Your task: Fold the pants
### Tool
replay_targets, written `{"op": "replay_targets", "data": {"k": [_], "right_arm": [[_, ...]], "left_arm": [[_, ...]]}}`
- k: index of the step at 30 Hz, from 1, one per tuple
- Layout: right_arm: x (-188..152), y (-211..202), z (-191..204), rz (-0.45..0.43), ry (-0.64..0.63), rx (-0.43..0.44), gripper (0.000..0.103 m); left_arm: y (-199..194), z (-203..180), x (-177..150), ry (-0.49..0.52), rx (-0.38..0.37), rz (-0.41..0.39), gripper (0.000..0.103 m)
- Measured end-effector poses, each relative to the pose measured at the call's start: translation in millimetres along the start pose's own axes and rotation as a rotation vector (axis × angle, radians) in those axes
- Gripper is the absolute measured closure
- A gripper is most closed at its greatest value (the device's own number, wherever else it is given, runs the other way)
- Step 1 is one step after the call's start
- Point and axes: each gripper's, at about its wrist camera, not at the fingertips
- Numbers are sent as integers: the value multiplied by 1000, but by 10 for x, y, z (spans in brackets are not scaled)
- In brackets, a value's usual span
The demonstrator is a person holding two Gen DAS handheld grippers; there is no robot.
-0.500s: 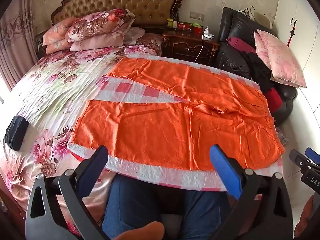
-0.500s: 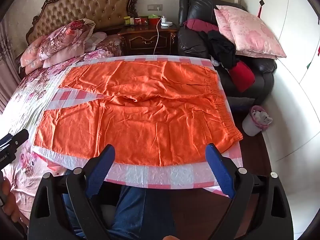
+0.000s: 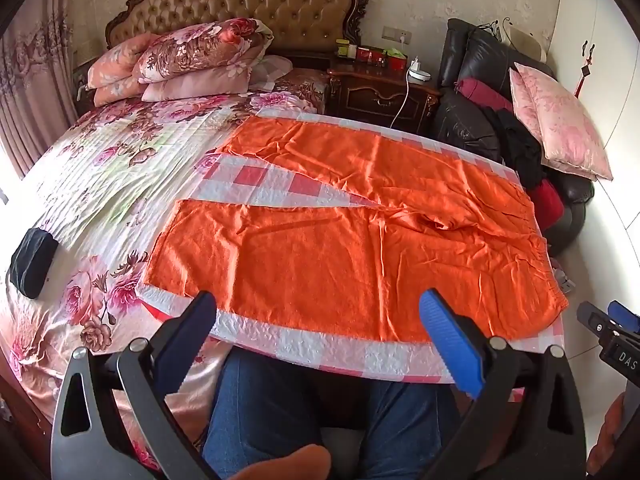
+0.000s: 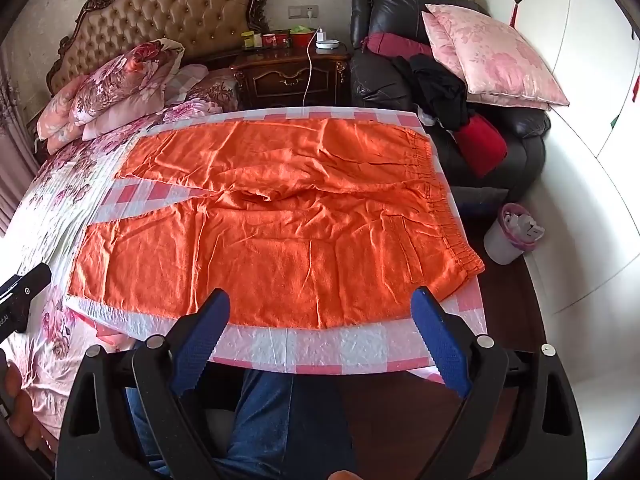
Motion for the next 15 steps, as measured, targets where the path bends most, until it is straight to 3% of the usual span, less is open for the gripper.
{"op": "replay_targets", "data": {"k": [15], "right_arm": [[-30,10,5,2,-12,-7,14]], "left_arm": [[-30,-16,-84,2,-3,-15,2]]}}
Point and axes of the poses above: each gripper's, at about its wrist camera, not at the fingertips, and y roughly the way its jaws point, z to its left, x to its top, and after that the axes turned 10 degrees about -y, right-handed
